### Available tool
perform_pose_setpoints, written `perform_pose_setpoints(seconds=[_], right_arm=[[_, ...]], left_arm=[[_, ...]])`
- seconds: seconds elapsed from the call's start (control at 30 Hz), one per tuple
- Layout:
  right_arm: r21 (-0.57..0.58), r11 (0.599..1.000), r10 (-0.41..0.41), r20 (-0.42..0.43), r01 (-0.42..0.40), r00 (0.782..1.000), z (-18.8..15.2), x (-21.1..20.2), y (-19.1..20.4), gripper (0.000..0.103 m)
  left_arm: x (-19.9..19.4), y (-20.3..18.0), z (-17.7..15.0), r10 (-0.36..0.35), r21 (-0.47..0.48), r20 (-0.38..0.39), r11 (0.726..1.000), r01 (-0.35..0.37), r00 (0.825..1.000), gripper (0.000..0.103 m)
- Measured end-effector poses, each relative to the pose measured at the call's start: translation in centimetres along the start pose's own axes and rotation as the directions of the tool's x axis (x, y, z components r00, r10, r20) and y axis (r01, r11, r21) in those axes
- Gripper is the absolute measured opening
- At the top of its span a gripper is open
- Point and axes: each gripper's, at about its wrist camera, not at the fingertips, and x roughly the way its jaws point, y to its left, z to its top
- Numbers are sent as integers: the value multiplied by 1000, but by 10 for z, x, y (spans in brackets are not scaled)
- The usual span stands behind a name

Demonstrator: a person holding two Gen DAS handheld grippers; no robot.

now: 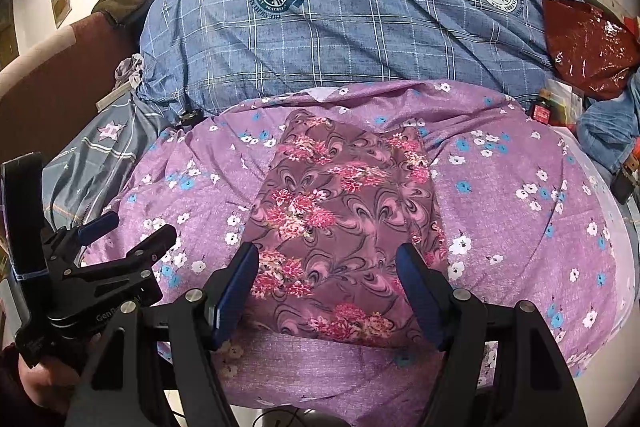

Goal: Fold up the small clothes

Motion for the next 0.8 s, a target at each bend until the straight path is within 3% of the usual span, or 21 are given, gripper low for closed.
perform_pose_setpoints(seconds=[0.4,0.8], right_arm=[[2,1000,7,-8,-7,1000,0,2,-1,73],[69,998,-3,-1,3,1000,-3,1,-34,73]], left_arm=[[-3,-1,3,14,8,7,1000,-15,1000,91],[-6,-29,7,19,77,3,997,-19,1000,91]])
